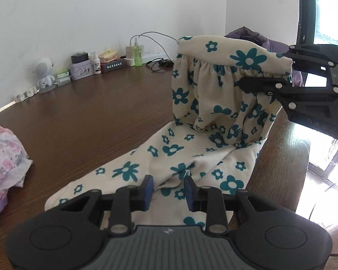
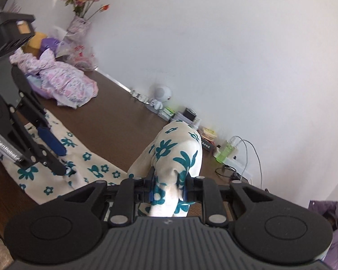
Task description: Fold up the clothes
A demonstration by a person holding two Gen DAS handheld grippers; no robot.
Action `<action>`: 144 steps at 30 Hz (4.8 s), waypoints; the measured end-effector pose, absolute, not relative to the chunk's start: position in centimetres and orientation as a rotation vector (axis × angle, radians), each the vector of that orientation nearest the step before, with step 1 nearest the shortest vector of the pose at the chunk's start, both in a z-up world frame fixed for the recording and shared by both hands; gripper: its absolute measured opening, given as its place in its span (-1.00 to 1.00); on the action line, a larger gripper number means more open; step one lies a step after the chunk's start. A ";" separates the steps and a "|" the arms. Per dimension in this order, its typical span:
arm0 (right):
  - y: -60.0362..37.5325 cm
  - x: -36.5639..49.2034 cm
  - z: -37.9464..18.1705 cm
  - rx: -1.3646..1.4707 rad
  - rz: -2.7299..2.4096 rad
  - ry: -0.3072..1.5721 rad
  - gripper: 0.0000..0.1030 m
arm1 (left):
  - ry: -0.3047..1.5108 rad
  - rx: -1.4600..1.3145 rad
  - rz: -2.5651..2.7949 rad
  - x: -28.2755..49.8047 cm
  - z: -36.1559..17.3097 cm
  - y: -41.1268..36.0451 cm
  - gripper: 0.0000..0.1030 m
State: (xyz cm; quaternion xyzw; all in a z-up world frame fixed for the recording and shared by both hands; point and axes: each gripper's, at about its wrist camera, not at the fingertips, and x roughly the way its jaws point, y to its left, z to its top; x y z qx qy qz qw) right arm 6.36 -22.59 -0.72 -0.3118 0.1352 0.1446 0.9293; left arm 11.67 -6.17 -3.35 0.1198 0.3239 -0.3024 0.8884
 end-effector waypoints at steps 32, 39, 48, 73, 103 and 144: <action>-22.0 4.2 -1.4 -0.424 0.638 0.445 -0.06 | 0.620 0.016 -0.659 14.5 -0.6 -6.6 -0.47; -29.4 7.5 -0.1 -0.044 0.610 0.545 -0.20 | 0.573 0.056 -0.668 12.8 0.3 -6.2 -0.39; -26.6 8.9 -3.7 -0.117 0.605 0.589 -0.43 | 0.568 0.263 -0.706 10.5 -0.9 -8.2 -0.20; -35.1 13.6 -8.3 0.605 0.612 0.756 0.09 | 0.549 0.267 -0.736 10.5 -2.9 -6.5 -0.17; -25.0 9.2 0.5 -0.607 0.285 0.402 -0.62 | 0.649 0.243 -0.808 11.5 -4.0 -12.5 -0.22; -29.1 6.8 0.9 0.020 0.779 0.580 -0.11 | 0.620 0.001 -0.667 13.6 -1.2 -4.5 -0.53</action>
